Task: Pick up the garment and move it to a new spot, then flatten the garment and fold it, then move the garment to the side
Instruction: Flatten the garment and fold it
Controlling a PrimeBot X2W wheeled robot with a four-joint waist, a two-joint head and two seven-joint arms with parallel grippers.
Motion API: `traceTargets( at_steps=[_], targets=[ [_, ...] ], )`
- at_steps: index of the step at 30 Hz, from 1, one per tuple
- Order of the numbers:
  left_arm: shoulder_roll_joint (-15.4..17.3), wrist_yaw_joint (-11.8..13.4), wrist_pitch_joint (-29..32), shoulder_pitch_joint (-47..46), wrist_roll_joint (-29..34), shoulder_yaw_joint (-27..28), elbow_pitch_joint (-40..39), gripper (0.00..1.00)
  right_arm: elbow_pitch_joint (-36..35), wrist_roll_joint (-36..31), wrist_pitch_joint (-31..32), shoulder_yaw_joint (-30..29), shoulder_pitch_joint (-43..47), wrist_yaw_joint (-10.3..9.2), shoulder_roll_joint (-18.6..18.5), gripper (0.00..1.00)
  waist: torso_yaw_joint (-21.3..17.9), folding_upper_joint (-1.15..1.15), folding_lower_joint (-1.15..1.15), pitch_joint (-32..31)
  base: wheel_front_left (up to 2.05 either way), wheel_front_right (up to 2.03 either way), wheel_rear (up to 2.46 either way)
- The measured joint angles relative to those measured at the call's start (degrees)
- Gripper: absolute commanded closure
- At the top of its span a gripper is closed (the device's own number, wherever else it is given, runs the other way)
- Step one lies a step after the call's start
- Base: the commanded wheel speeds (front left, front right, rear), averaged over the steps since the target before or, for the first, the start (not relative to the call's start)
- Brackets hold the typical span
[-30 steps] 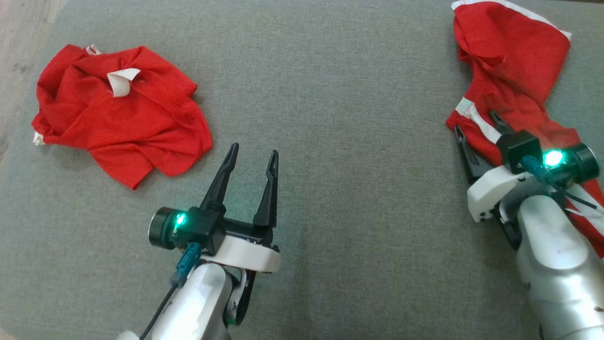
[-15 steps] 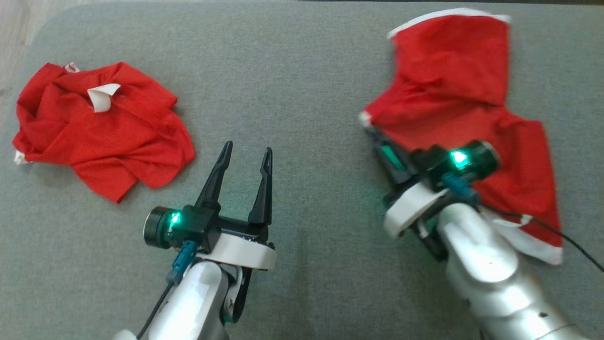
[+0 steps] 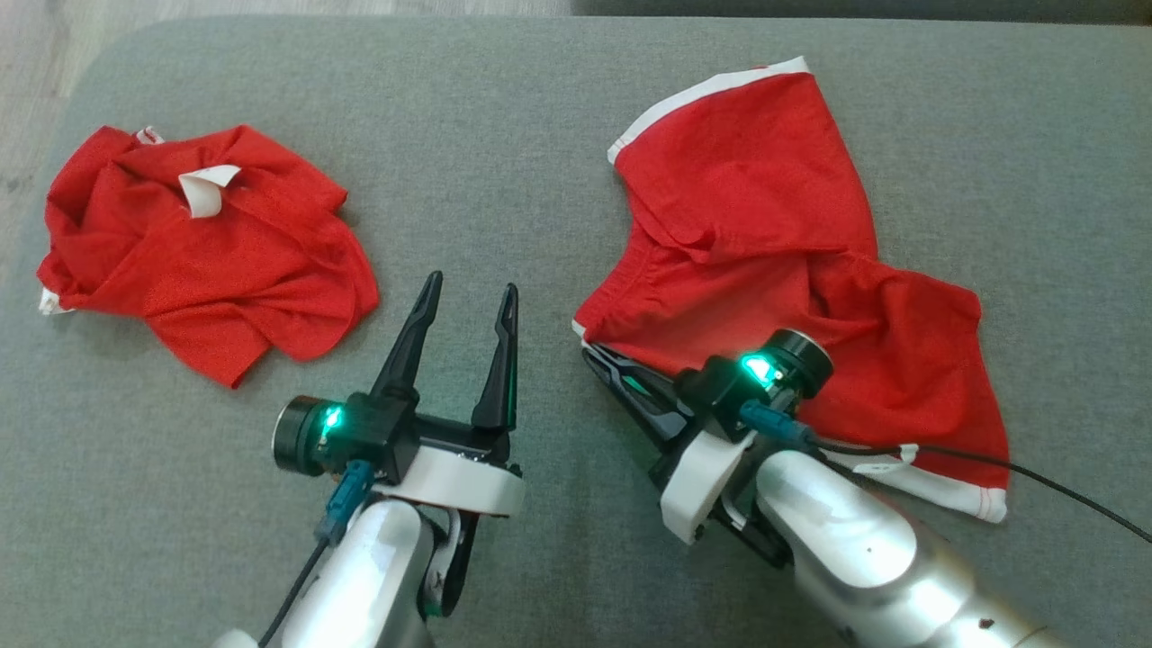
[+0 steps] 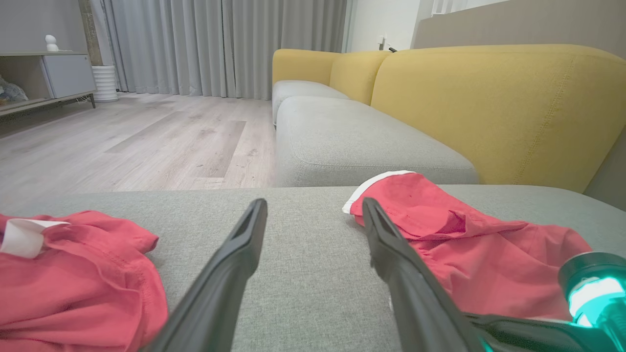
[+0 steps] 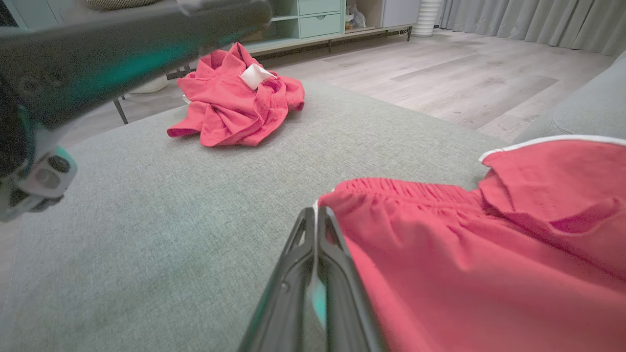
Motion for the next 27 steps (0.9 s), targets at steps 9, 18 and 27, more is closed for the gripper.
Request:
traceTargets(
  at_steps=[9,18,27],
  targets=[
    [0.01,-0.02,0.00,1.15,0.68,1.83,0.20,0.00,-3.93,1.58,0.00,-7.86,0.79,0.00,-1.32,0.00,-1.88,0.00,0.00,-1.44,0.00,0.00,0.00],
    [0.00,-0.69,0.00,1.83,1.18,3.69,0.15,0.00,-15.32,-0.42,-0.01,-27.03,13.28,0.00,-2.72,0.00,-5.44,0.00,0.00,-3.88,0.00,0.00,0.00],
    [0.01,-1.24,0.00,3.61,1.58,5.06,-0.02,0.00,-23.45,-8.11,-0.01,-48.37,27.43,0.00,1.60,0.00,-9.41,0.00,0.00,-5.66,0.00,0.00,0.00]
  ],
)
